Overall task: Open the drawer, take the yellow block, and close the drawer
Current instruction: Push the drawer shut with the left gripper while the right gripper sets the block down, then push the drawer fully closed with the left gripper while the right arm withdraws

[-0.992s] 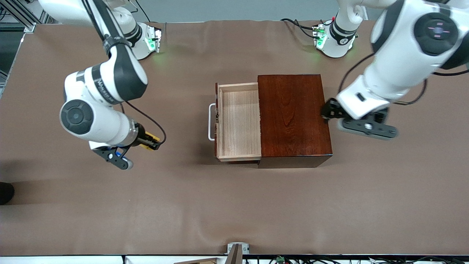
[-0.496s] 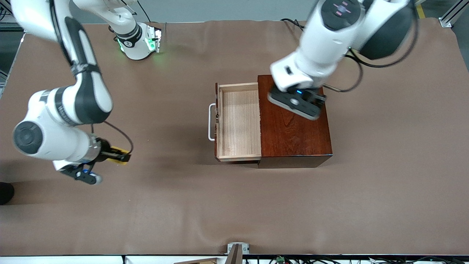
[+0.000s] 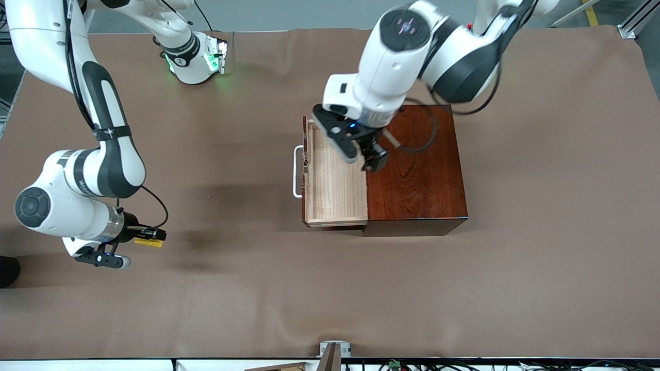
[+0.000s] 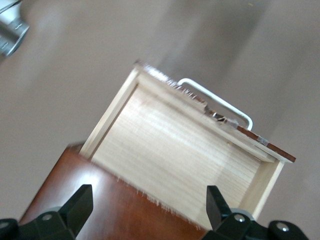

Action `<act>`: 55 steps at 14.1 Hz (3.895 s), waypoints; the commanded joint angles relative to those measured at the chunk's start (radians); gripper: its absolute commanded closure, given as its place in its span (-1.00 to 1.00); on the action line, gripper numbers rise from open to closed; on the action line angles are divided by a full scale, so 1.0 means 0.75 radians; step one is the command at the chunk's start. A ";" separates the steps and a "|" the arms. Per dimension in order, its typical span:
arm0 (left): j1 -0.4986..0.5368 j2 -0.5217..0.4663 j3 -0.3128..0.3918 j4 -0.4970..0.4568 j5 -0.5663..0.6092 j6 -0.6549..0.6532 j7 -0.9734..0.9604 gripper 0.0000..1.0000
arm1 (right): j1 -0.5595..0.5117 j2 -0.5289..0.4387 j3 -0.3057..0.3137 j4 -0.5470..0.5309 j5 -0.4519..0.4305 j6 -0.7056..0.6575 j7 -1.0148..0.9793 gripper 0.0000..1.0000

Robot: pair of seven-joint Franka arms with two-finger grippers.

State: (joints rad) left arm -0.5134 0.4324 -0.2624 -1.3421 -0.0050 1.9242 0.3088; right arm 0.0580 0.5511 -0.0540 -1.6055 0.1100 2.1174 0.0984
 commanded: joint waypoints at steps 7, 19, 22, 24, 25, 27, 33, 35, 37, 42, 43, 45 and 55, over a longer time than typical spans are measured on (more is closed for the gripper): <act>-0.164 0.303 -0.024 0.100 -0.034 0.457 0.083 -1.00 | -0.110 0.163 0.023 -0.021 -0.112 0.212 -0.131 1.00; -0.217 0.469 -0.016 0.094 -0.032 0.545 0.308 -1.00 | -0.124 0.278 0.025 -0.021 -0.094 0.220 -0.072 0.48; -0.217 0.483 -0.016 0.086 -0.026 0.519 0.310 -1.00 | -0.124 0.278 0.025 -0.021 -0.094 0.216 -0.074 -1.00; -0.217 0.477 -0.012 0.090 -0.018 0.454 0.310 -1.00 | -0.122 0.272 0.025 -0.021 -0.094 0.206 -0.074 -1.00; -0.219 0.467 -0.006 0.090 -0.016 0.411 0.308 -1.00 | -0.118 0.267 0.025 -0.019 -0.094 0.202 -0.074 -1.00; -0.217 0.463 0.000 0.094 0.019 0.341 0.308 -1.00 | -0.110 0.251 0.025 -0.017 -0.096 0.196 -0.072 -1.00; -0.207 0.450 0.006 0.096 0.223 0.145 0.310 -1.00 | -0.108 0.098 0.025 -0.003 -0.108 0.130 -0.076 -1.00; -0.205 0.436 0.006 0.096 0.295 0.063 0.310 -1.00 | -0.110 0.024 0.025 -0.003 -0.108 0.130 -0.076 -1.00; -0.205 0.432 0.002 0.096 0.358 -0.027 0.310 -1.00 | -0.110 -0.017 0.025 0.007 -0.108 0.132 -0.074 -1.00; -0.203 0.413 0.039 0.096 0.381 -0.138 0.314 -1.00 | -0.116 -0.200 0.025 0.005 -0.110 0.027 -0.068 -1.00; -0.201 0.413 0.045 0.096 0.387 -0.170 0.322 -1.00 | -0.114 -0.246 0.025 0.005 -0.110 -0.045 -0.068 -1.00; -0.199 0.389 0.053 0.096 0.418 -0.226 0.377 -1.00 | -0.112 -0.331 0.025 -0.005 -0.108 -0.198 -0.066 -1.00; -0.179 0.377 0.051 0.086 0.536 -0.422 0.404 -1.00 | -0.116 -0.661 0.023 0.023 -0.110 -0.687 -0.068 -1.00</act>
State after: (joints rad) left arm -0.6530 0.7467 -0.2374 -1.2380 0.3454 1.6377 0.5959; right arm -0.0176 0.0836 -0.0453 -1.6137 0.0436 1.6581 0.0307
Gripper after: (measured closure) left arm 0.000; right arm 0.000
